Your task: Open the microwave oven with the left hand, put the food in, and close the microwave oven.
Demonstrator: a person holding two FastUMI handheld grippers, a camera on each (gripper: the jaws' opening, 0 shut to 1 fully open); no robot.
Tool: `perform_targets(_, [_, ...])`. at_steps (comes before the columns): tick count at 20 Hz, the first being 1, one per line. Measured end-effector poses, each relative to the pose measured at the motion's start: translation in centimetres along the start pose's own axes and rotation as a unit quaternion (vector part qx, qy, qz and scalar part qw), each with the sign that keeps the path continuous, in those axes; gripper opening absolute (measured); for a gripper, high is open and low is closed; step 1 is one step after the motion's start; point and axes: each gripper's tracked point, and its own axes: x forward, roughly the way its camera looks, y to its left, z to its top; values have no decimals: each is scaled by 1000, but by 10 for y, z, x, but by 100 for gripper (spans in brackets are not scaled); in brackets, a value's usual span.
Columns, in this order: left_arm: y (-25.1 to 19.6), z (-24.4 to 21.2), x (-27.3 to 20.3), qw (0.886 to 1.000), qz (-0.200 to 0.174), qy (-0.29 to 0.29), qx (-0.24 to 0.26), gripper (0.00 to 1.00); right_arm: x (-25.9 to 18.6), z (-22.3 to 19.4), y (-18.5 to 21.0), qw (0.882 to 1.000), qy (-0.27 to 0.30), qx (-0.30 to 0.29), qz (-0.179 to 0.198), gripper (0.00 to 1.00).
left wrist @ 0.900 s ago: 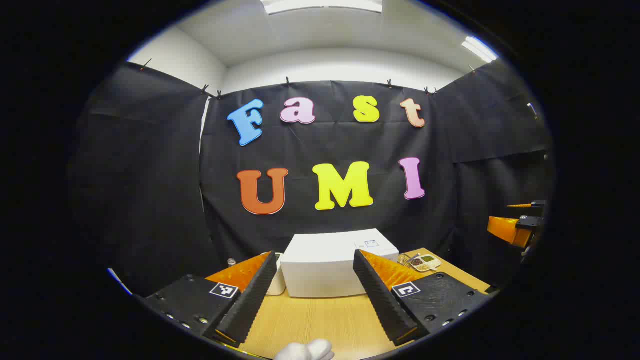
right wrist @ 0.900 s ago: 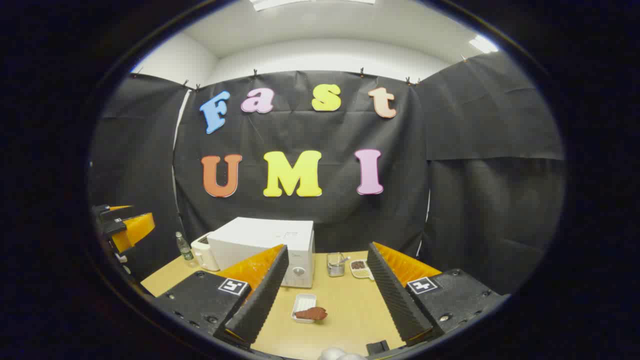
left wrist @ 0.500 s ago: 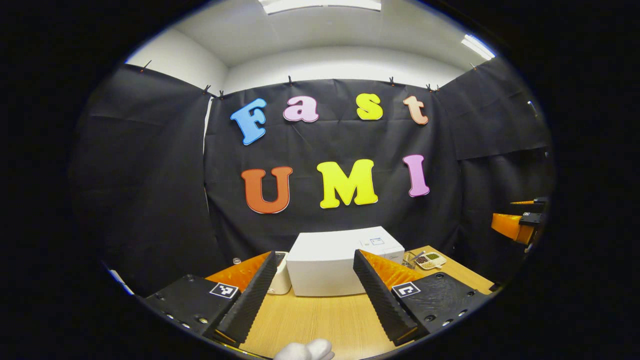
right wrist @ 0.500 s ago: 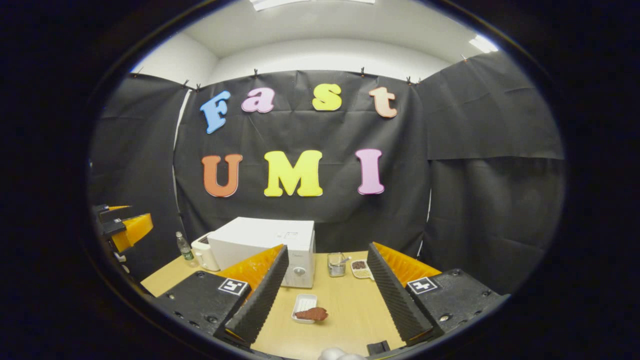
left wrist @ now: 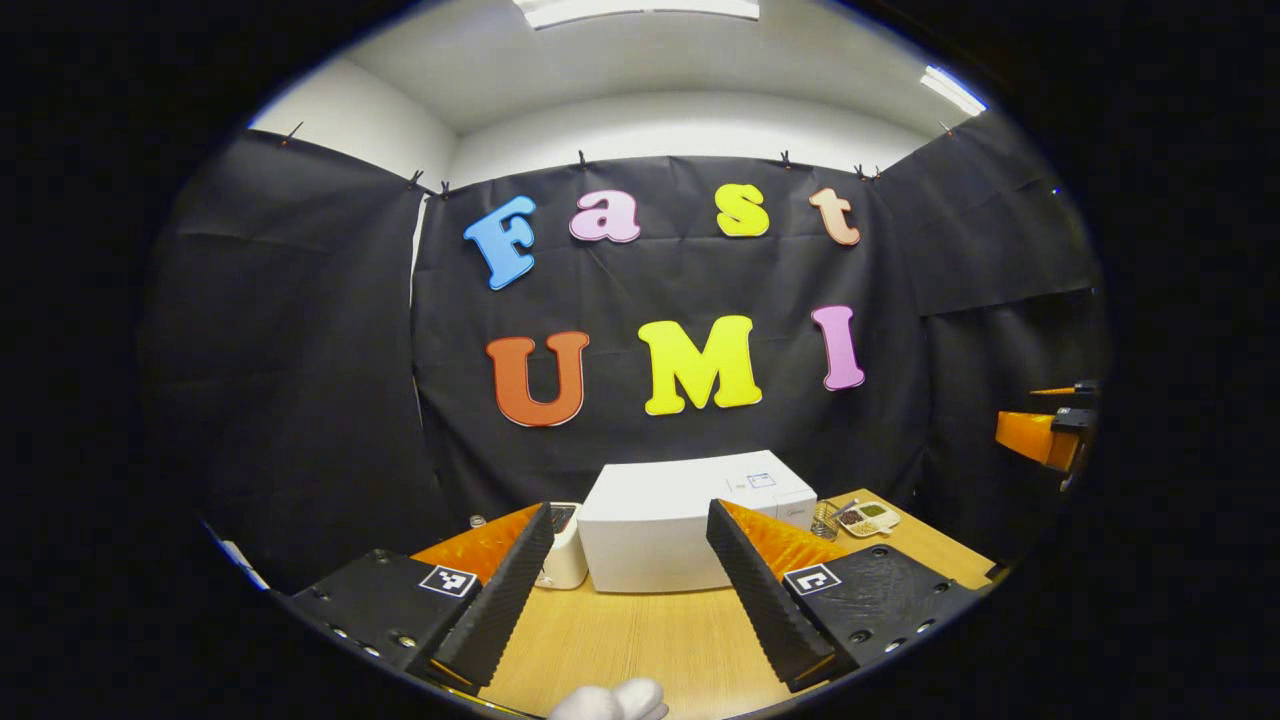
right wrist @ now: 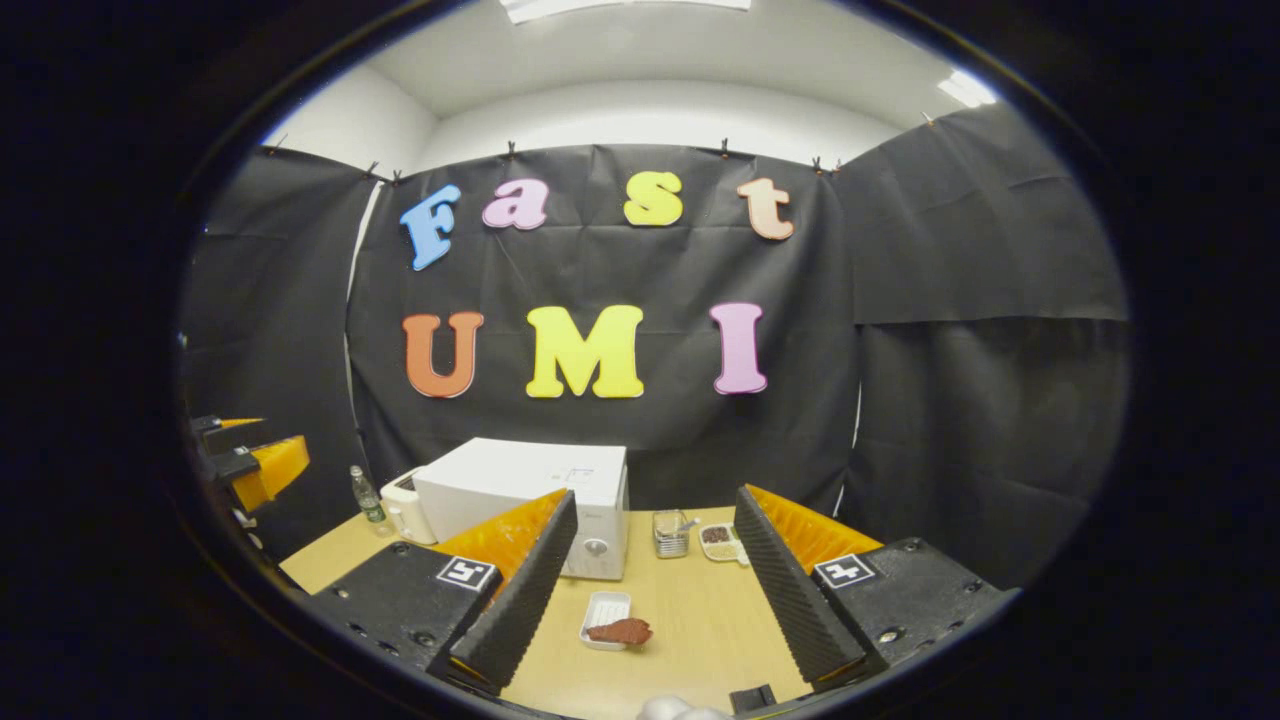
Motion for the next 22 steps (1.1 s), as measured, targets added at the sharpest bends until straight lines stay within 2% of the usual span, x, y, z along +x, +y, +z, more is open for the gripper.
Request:
perform_targets(1, [-4,-6,4,1000,-2,2,-2,95,1,0,-2,1000,-1,-1,-1,91])
perform_targets(2, [-8,-11,9,1000,-6,0,-4,95,2,1,-4,1000,0,-3,-2,100])
perform_targets(5, [-28,-39,32,1000,-16,5,-7,95,4,5,-15,1000,1,-1,-6,100])
perform_targets(6, [-39,-51,38,1000,-23,10,-8,95,5,8,-19,1000,1,2,-7,90])
perform_targets(7, [-50,-62,47,999,-30,15,-12,95,6,10,-25,1000,2,1,-9,90])
perform_targets(8, [-64,-75,56,999,-38,20,-18,95,7,12,-30,1000,3,-4,-13,100])
perform_targets(11, [-101,-105,88,997,-58,33,-28,95,13,16,-49,1000,4,-19,-25,100])
perform_targets(12, [-113,-115,99,997,-64,35,-29,96,15,18,-56,999,4,-25,-31,90])
perform_targets(13, [-126,-122,110,997,-70,29,-26,95,17,18,-63,999,4,-30,-36,100])
perform_targets(14, [-136,-130,124,997,-73,26,-21,96,19,19,-68,999,6,-34,-40,100])
perform_targets(15, [-147,-139,137,996,-78,30,-15,96,21,16,-73,998,10,-37,-44,91])
perform_targets(22, [-203,-210,237,995,-83,55,-23,96,32,0,-103,995,38,-47,-78,91])
